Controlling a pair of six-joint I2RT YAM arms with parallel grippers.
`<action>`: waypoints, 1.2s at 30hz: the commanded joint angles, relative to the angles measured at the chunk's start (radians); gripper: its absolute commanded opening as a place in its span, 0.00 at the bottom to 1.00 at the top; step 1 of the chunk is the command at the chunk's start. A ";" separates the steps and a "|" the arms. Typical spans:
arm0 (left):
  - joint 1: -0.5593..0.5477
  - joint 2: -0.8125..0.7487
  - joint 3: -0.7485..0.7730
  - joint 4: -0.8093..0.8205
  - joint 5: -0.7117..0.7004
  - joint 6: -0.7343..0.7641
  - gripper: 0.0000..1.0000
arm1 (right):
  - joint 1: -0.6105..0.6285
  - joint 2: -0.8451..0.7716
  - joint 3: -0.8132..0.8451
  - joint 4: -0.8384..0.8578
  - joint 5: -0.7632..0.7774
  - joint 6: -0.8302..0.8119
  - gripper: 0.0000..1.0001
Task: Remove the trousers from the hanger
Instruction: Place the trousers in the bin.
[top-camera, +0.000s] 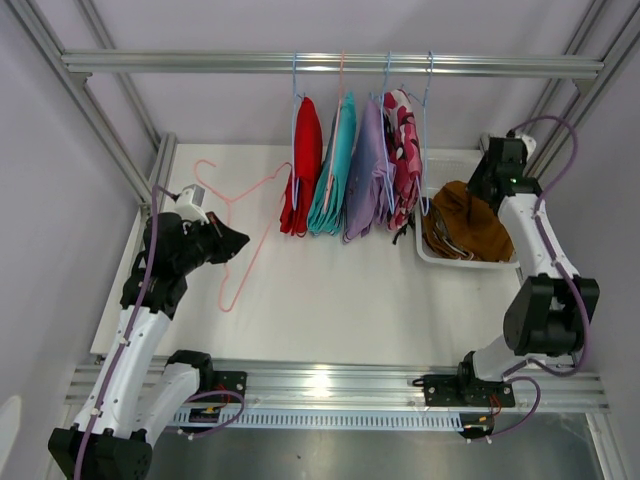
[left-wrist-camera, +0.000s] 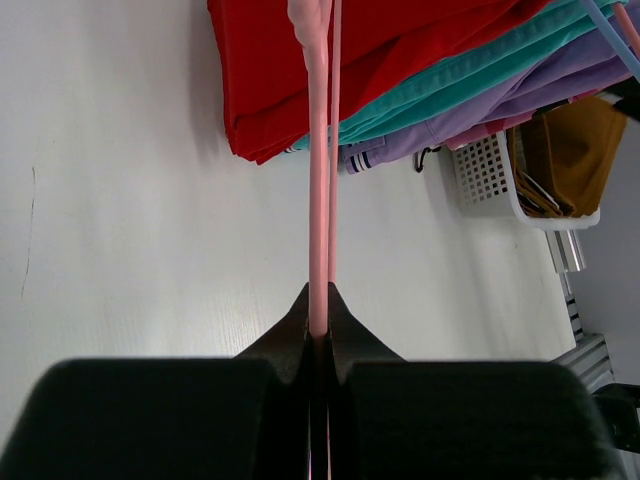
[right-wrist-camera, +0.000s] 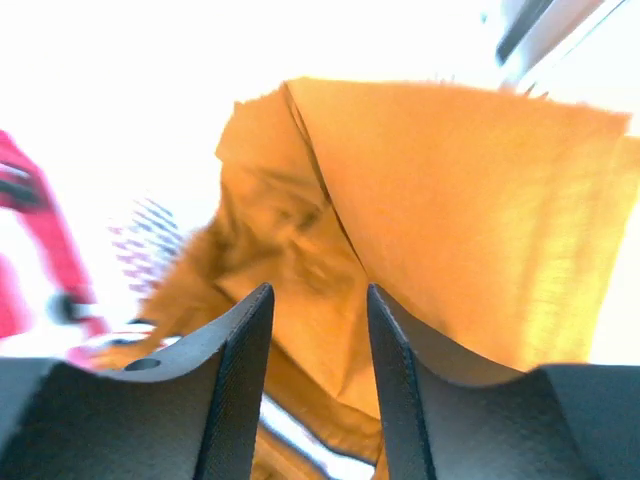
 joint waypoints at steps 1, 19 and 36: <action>-0.006 -0.013 0.005 0.029 -0.006 0.026 0.01 | 0.000 -0.090 0.050 -0.070 0.028 -0.008 0.48; -0.006 -0.015 0.004 0.029 -0.007 0.029 0.01 | -0.063 0.085 -0.241 0.025 0.071 0.087 0.21; -0.006 -0.012 0.005 0.029 -0.004 0.028 0.01 | 0.018 -0.147 0.014 -0.158 -0.025 0.120 0.00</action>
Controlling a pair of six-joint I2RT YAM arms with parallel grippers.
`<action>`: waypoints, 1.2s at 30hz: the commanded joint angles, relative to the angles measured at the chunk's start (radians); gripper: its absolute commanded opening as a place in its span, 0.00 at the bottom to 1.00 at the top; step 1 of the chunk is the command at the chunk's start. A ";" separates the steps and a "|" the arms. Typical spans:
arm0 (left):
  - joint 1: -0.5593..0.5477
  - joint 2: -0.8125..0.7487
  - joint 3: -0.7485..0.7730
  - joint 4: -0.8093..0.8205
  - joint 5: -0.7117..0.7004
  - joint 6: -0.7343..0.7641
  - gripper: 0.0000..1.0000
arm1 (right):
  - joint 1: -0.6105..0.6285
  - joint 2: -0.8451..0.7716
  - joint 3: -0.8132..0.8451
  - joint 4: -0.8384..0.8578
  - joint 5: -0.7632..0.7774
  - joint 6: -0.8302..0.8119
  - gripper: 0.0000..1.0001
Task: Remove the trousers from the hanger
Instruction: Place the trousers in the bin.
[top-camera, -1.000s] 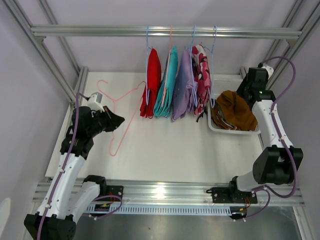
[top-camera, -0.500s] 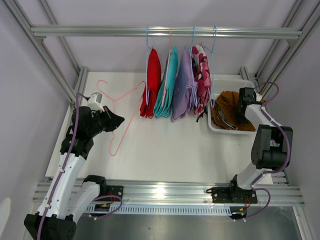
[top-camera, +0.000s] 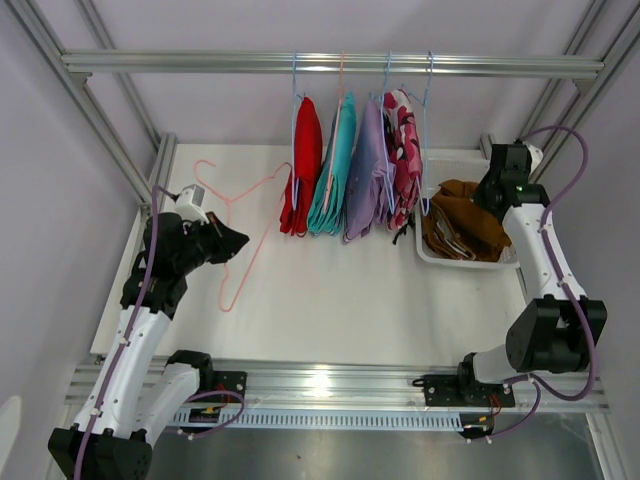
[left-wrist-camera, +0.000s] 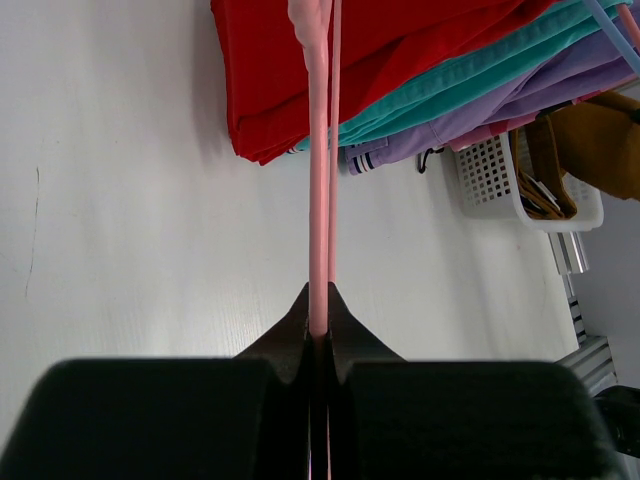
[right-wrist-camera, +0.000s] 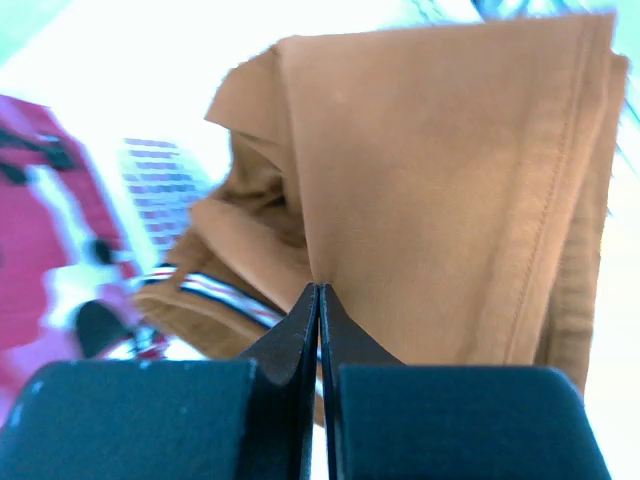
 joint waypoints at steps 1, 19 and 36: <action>-0.005 -0.013 0.004 0.031 0.003 0.026 0.01 | 0.019 -0.016 0.039 -0.034 -0.043 0.030 0.00; -0.005 -0.010 0.003 0.031 0.009 0.024 0.01 | 0.109 0.375 -0.335 0.241 -0.074 0.064 0.00; -0.009 -0.018 0.004 0.031 0.007 0.026 0.01 | 0.079 0.089 -0.101 -0.072 -0.072 0.040 0.66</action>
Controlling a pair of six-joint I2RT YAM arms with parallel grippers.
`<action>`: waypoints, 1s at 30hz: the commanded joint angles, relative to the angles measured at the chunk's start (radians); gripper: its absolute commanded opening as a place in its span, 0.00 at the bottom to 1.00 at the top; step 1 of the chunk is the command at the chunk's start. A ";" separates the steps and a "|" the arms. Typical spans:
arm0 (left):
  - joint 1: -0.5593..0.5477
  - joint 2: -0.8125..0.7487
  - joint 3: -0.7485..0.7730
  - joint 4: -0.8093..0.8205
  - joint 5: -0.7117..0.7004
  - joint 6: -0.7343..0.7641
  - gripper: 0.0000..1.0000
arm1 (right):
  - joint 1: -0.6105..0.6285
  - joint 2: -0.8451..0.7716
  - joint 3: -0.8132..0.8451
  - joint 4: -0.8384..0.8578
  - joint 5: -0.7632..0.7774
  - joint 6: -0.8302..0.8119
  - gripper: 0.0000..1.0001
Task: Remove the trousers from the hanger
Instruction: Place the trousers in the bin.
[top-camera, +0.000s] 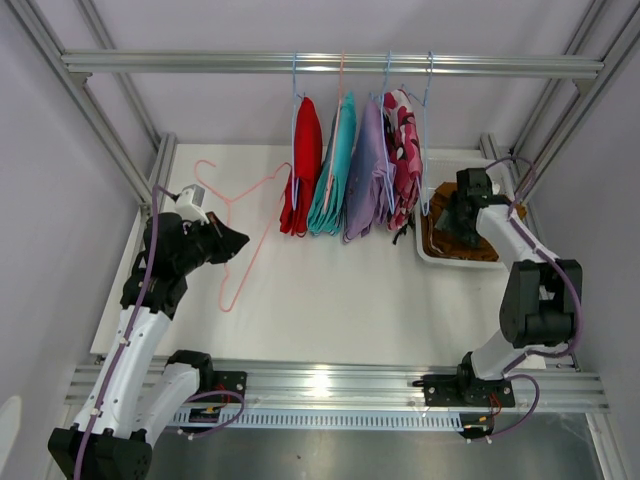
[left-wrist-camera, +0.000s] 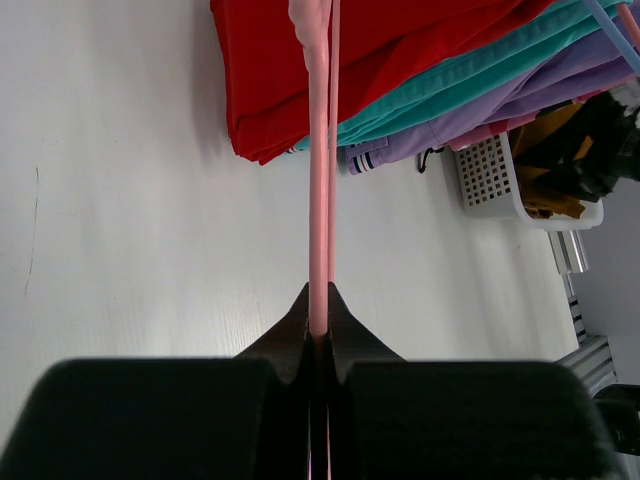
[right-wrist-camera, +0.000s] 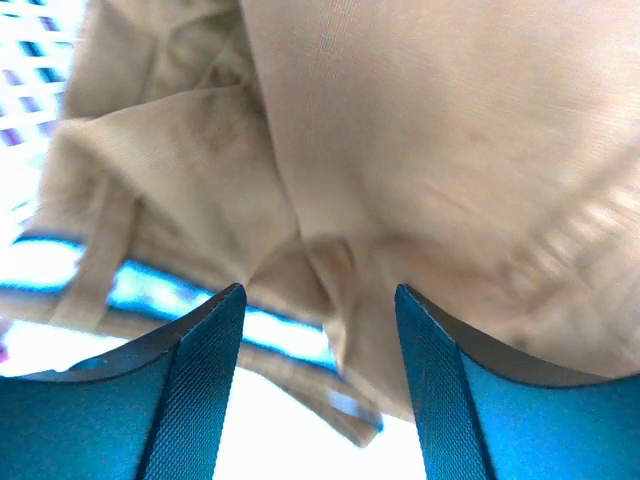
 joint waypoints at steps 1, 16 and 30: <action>-0.008 -0.019 0.004 0.031 0.006 0.024 0.01 | -0.009 -0.105 0.100 -0.153 -0.008 -0.005 0.67; -0.008 -0.024 0.009 0.028 -0.001 0.029 0.01 | -0.099 -0.073 0.247 -0.132 -0.088 -0.031 0.24; -0.008 -0.039 0.010 0.028 0.001 0.030 0.01 | -0.173 0.214 0.203 0.064 -0.120 -0.069 0.06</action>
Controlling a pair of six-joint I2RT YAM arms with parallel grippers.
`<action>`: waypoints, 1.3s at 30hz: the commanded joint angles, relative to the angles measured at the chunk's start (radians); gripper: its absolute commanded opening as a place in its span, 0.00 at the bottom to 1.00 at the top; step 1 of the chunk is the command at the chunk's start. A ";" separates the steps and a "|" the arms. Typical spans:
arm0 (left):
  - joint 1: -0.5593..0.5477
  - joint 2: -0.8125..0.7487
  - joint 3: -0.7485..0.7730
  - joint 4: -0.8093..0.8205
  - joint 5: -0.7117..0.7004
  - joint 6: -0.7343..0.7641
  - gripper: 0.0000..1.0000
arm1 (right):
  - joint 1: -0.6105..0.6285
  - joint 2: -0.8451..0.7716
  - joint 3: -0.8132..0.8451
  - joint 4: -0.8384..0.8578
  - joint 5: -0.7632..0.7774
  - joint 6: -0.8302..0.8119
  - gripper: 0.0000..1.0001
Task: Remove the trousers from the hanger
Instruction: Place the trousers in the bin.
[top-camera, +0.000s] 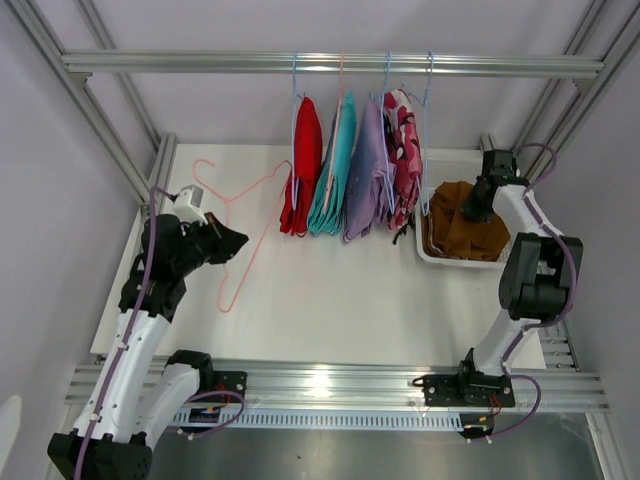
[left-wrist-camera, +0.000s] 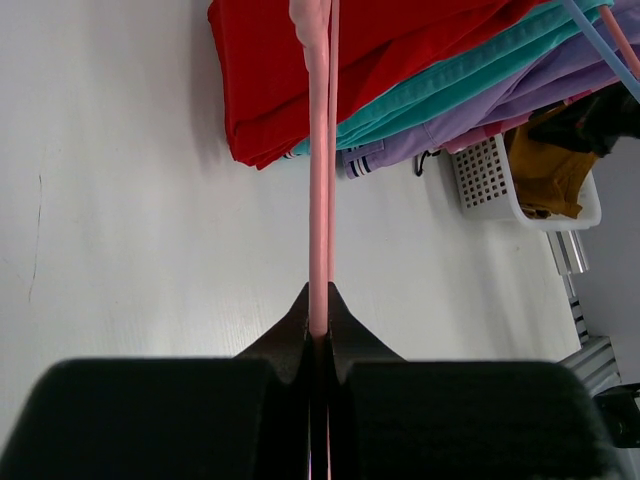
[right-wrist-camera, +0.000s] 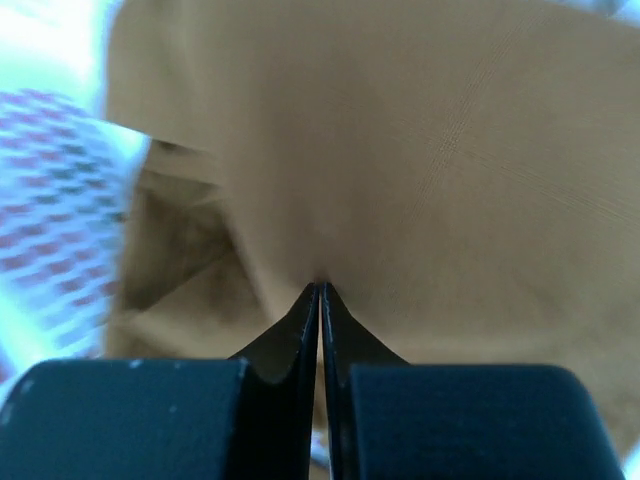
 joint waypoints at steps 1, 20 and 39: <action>-0.008 -0.020 0.009 0.028 0.003 0.021 0.00 | -0.021 0.091 -0.069 0.106 -0.027 -0.018 0.03; -0.020 -0.070 0.017 0.007 -0.081 0.047 0.01 | 0.079 -0.165 -0.164 0.008 -0.032 0.033 0.11; -0.074 -0.190 0.129 -0.110 -0.452 0.171 0.01 | 0.669 -0.771 -0.583 0.049 0.197 0.245 0.39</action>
